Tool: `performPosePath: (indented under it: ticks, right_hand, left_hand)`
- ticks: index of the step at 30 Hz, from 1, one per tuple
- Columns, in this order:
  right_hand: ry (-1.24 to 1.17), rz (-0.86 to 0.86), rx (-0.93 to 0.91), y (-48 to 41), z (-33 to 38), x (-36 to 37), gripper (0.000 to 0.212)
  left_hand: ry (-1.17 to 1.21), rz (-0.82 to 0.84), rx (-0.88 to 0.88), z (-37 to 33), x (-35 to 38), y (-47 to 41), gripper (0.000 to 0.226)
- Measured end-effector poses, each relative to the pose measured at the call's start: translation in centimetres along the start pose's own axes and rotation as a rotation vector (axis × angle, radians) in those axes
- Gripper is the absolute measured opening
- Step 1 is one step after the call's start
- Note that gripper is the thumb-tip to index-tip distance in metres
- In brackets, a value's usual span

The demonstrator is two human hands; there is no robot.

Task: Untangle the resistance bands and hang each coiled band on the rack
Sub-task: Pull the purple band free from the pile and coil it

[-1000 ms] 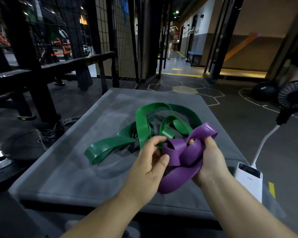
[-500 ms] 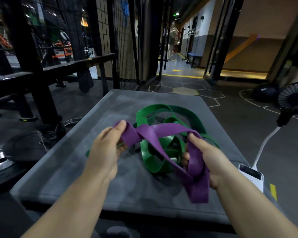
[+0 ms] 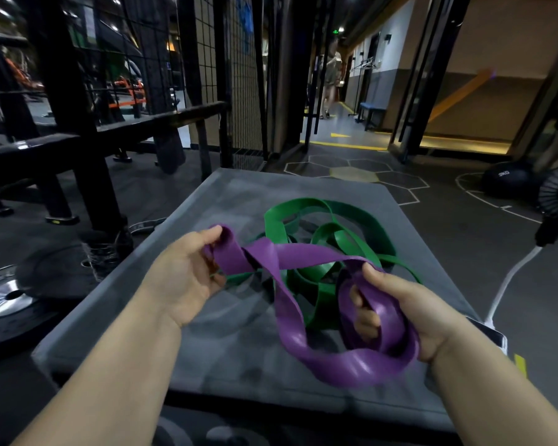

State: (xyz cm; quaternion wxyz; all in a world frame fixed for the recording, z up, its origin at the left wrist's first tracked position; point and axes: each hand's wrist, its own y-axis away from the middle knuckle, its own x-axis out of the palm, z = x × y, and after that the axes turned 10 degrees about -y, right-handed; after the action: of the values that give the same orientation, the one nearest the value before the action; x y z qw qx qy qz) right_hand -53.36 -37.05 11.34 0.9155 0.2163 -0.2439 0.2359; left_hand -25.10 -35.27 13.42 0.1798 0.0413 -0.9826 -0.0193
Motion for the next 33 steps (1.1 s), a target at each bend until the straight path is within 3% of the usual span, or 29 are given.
performPosePath:
  ticks: [4, 8, 15, 17, 20, 24, 30, 33]
  right_hand:
    - [-0.14, 0.08, 0.008, -0.1, 0.3, -0.1, 0.058]
    - [-0.26, 0.145, 0.009, -0.2, 1.0, -0.9, 0.052]
    - [-0.334, 0.1, -0.013, -0.2, 0.6, -0.6, 0.054]
    - [-0.344, 0.112, -0.004, -0.3, 0.4, 0.0, 0.053]
    - [-0.375, 0.119, 0.009, -0.4, 0.1, 0.5, 0.052]
    - [-0.459, -0.045, -0.026, -0.4, 0.2, 0.9, 0.053]
    - [-0.577, -0.055, -0.14, -0.8, 0.9, 0.0, 0.05]
    - [-0.656, -0.144, -0.254, -0.7, 1.4, -0.4, 0.04]
  left_hand:
    - [-0.139, 0.156, -0.015, 0.8, -0.1, 0.1, 0.024]
    - [-0.366, 0.308, -0.029, 2.0, 0.1, 0.1, 0.027]
    - [-0.984, 0.391, 0.189, 3.7, 1.2, 0.6, 0.086]
    - [-1.136, 0.388, 0.246, 4.2, 1.7, 0.7, 0.093]
    - [-1.082, 0.436, 0.255, 4.9, 2.5, 0.9, 0.073]
    - [-0.941, 0.375, 0.317, 5.2, 3.0, 1.1, 0.046]
    - [-0.807, 0.284, 0.389, 4.9, 3.1, 1.1, 0.043]
    - [-0.767, 0.28, 0.384, 4.7, 2.4, 0.7, 0.046]
